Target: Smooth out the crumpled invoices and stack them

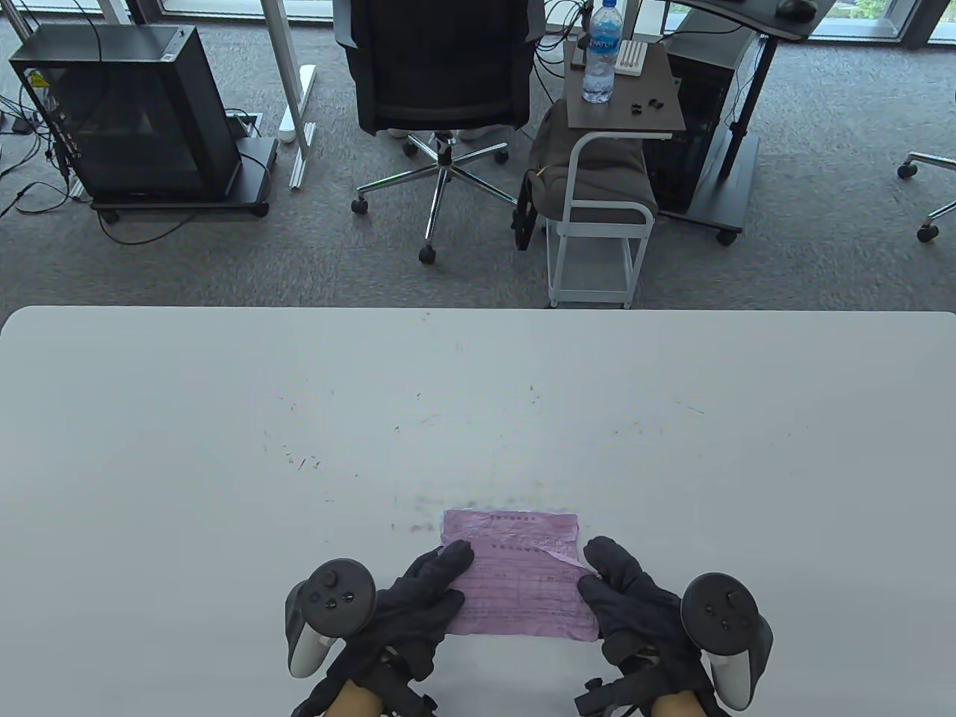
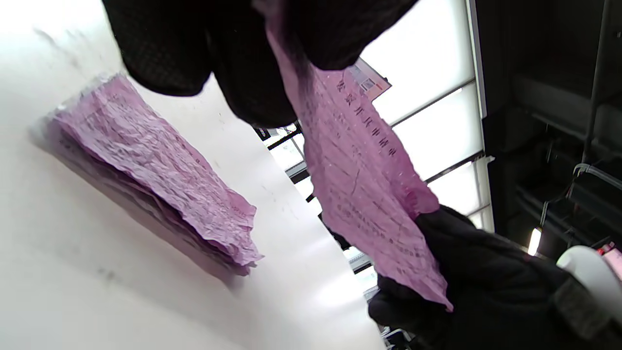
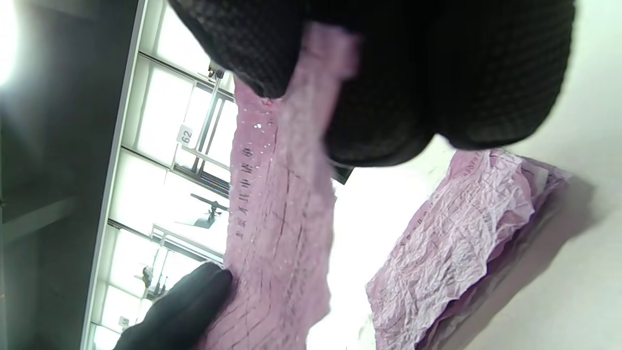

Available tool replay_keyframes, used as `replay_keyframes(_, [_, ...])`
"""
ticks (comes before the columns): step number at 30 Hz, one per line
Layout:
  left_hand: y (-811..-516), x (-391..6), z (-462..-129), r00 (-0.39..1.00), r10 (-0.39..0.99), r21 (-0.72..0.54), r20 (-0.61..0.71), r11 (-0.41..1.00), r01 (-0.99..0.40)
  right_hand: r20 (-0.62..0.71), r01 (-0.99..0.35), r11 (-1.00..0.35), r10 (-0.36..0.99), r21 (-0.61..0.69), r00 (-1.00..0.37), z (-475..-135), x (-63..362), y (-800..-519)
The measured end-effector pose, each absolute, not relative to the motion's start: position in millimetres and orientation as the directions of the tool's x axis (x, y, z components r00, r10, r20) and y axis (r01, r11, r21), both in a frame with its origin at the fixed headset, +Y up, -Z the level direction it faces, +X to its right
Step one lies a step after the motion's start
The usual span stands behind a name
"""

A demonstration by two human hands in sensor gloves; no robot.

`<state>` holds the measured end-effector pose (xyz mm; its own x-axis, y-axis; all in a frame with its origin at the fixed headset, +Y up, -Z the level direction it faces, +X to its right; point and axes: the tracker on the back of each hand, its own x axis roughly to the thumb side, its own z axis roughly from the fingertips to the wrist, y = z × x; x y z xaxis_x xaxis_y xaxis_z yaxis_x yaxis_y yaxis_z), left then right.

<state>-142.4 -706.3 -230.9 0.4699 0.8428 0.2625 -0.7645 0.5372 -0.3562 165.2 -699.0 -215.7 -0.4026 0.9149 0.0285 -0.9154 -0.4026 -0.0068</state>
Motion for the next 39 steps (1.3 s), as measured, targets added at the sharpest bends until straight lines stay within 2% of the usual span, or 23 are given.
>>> replay_keyframes(3, [-701,-136,-237,0.529,0.807,-0.357,0.263,0.591,-0.723,0.010,-0.876,-0.482,0.876,0.026,-0.482,-223,161,-697])
replay_keyframes(6, [-701,-131,-247,0.579,0.770,-0.340,0.268,0.638,-0.691,0.023,-0.817,-0.576,0.817,-0.007,-0.576,-235,156,-697])
replay_keyframes(12, [-721,-125,-274,0.694,0.673,-0.336,0.257,0.735,-0.589,0.009,-0.713,-0.700,0.713,-0.047,-0.701,-266,153,-704])
replay_keyframes(20, [-752,-115,-305,0.805,0.537,-0.394,0.253,0.817,-0.421,-0.043,-0.532,-0.847,0.531,0.015,-0.846,-303,138,-734])
replay_keyframes(24, [-770,-110,-307,0.840,0.480,-0.419,0.251,0.837,-0.353,-0.033,-0.357,-0.932,0.355,0.070,-0.934,-311,124,-754])
replay_keyframes(29, [-779,-104,-311,0.891,0.362,-0.421,0.275,0.878,-0.227,-0.010,-0.202,-0.973,0.203,0.110,-0.979,-314,109,-770])
replay_keyframes(32, [-782,-100,-313,0.909,0.324,-0.452,0.261,0.874,-0.181,0.040,-0.089,-0.993,0.092,0.080,-0.995,-316,101,-771])
replay_keyframes(34, [-784,-102,-313,0.925,0.286,-0.452,0.251,0.879,-0.149,0.053,-0.060,-0.995,0.064,0.083,-0.997,-315,99,-773])
replay_keyframes(39, [-786,-117,-313,0.938,0.289,-0.426,0.191,0.885,-0.186,0.047,0.007,-0.997,-0.003,0.079,-0.999,-313,97,-774])
